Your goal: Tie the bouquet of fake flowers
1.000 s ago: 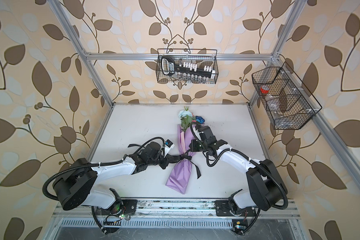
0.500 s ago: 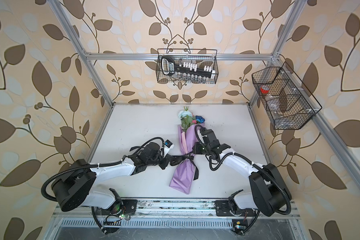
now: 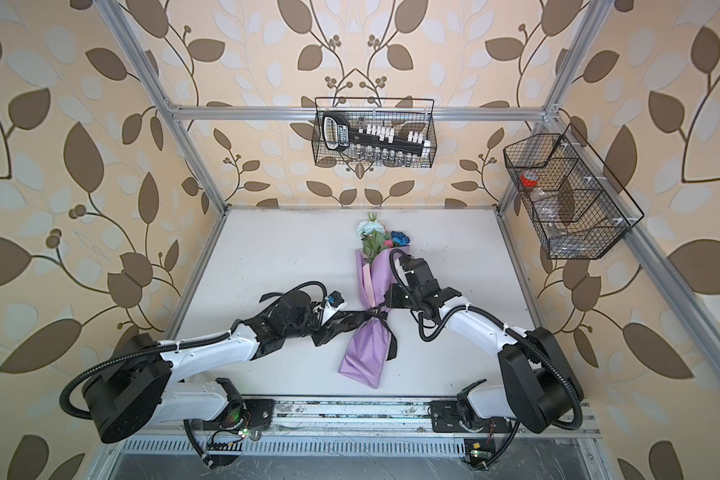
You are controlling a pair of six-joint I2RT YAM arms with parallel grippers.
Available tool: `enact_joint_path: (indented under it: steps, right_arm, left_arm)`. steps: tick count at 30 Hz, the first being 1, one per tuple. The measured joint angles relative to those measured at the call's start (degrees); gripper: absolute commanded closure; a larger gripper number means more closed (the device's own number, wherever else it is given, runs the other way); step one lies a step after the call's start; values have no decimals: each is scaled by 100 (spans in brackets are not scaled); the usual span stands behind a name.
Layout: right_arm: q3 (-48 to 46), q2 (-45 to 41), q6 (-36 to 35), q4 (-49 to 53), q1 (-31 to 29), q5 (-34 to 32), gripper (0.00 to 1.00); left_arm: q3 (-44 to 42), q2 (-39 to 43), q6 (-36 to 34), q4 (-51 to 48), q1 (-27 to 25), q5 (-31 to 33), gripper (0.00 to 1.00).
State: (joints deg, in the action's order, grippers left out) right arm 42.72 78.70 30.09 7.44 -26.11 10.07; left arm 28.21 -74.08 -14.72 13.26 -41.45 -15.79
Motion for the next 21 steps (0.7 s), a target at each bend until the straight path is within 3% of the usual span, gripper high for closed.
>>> enact_joint_path:
  steps: [6,18,21]
  right_arm:
    - [0,0,39,-11,0,37,100]
    - [0,0,70,-61,0,70,100]
    - [0,0,79,-68,13,70,100]
  left_arm:
    - [306,-573,-140,-153,-63,179,51]
    - [850,-1257,0,-264,-98,275,76]
    - [870,-1266,50,-273,-101,271,74]
